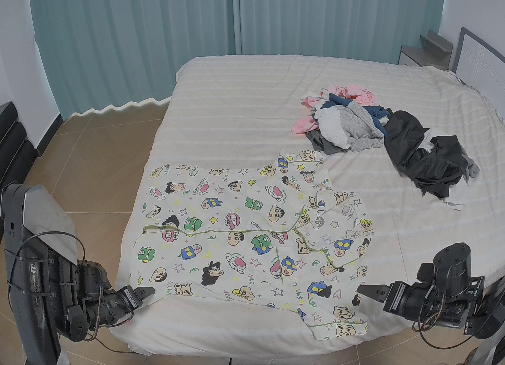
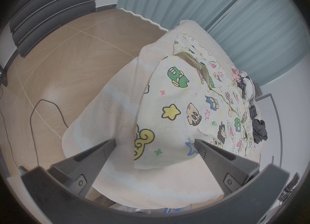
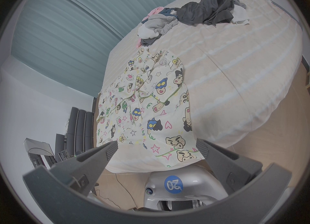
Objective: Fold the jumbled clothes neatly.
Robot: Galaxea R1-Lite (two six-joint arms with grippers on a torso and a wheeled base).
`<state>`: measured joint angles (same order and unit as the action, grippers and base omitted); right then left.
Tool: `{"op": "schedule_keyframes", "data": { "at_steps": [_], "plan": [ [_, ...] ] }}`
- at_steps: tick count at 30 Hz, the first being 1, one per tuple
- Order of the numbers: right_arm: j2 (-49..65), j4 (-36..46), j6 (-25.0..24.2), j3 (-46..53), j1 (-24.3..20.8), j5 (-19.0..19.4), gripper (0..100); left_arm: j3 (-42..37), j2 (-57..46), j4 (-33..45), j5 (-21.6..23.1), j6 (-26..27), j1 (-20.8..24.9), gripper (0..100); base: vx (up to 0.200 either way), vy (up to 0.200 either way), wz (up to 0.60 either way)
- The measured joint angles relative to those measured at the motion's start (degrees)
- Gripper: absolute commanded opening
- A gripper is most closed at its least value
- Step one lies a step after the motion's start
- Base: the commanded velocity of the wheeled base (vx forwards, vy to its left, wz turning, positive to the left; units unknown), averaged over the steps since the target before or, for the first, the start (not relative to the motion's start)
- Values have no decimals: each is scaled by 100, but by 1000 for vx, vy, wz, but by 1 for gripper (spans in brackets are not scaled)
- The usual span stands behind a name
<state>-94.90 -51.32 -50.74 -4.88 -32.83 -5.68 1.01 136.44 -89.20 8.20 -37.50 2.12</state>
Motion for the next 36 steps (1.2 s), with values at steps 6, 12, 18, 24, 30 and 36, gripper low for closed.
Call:
{"op": "schedule_keyframes", "data": {
  "at_steps": [6, 12, 18, 24, 30, 36],
  "plan": [
    [-63, -27, 0, 6, 1, 21, 100, 0, 6, 7, 16, -51, 20, 100, 0, 0, 0],
    [-254, -438, 11, 22, 6, 22, 100, -5, -123, 44, 165, -240, 41, 100, 0, 0, 0],
    [-612, -996, 16, 61, 6, 2, 100, 0, -265, 35, 358, -344, 46, 100, 0, 0, 0],
    [-777, -1214, -1, 111, 6, 44, 100, 11, -258, 30, 350, -330, 60, 100, 0, 0, 0],
    [-837, -1223, 5, 179, 15, 29, 100, 105, -229, 27, 356, -372, 68, 100, 0, 0, 0],
    [-866, -1225, 82, 240, 12, -11, 100, 227, -146, 24, 351, -380, 71, 0, 0, 0, 0]
  ]
}}
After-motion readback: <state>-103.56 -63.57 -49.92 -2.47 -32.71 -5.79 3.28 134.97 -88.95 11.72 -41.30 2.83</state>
